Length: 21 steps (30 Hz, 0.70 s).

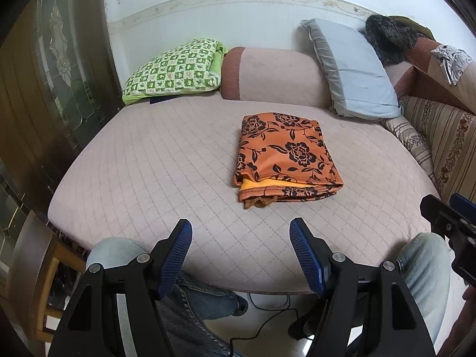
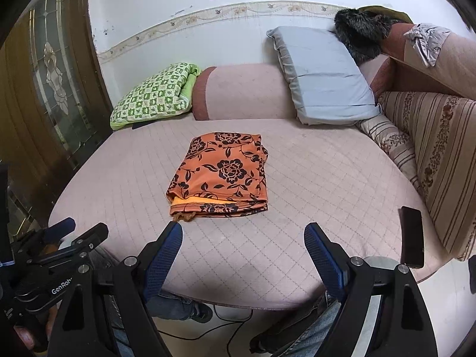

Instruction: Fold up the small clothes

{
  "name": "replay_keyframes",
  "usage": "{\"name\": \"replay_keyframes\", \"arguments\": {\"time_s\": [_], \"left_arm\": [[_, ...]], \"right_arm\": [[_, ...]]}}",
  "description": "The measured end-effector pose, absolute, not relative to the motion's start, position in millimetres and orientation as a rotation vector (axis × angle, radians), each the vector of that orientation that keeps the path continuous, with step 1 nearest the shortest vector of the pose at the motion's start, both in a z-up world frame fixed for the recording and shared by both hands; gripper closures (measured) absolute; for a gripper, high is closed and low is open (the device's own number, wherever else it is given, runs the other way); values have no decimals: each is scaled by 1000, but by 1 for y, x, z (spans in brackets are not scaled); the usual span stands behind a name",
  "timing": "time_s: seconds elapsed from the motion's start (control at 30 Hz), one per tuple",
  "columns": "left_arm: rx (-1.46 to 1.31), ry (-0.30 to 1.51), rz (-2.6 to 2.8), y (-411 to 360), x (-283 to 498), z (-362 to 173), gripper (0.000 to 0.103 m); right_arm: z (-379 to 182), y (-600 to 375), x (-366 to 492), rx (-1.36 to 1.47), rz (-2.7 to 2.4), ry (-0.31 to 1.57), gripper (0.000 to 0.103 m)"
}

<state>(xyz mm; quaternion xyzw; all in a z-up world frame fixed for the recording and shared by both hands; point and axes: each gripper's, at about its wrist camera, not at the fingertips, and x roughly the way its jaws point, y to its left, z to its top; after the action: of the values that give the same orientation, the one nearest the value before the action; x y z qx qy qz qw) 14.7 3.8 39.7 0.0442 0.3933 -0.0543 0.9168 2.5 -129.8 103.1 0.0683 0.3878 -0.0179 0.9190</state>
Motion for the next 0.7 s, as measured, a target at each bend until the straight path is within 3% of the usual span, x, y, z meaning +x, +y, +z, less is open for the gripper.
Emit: {"name": "replay_keyframes", "arguments": {"time_s": [0.7], "left_arm": [[97, 806, -121, 0, 9, 42, 35]], "right_arm": [[101, -133, 5, 134, -39, 812, 17]]}}
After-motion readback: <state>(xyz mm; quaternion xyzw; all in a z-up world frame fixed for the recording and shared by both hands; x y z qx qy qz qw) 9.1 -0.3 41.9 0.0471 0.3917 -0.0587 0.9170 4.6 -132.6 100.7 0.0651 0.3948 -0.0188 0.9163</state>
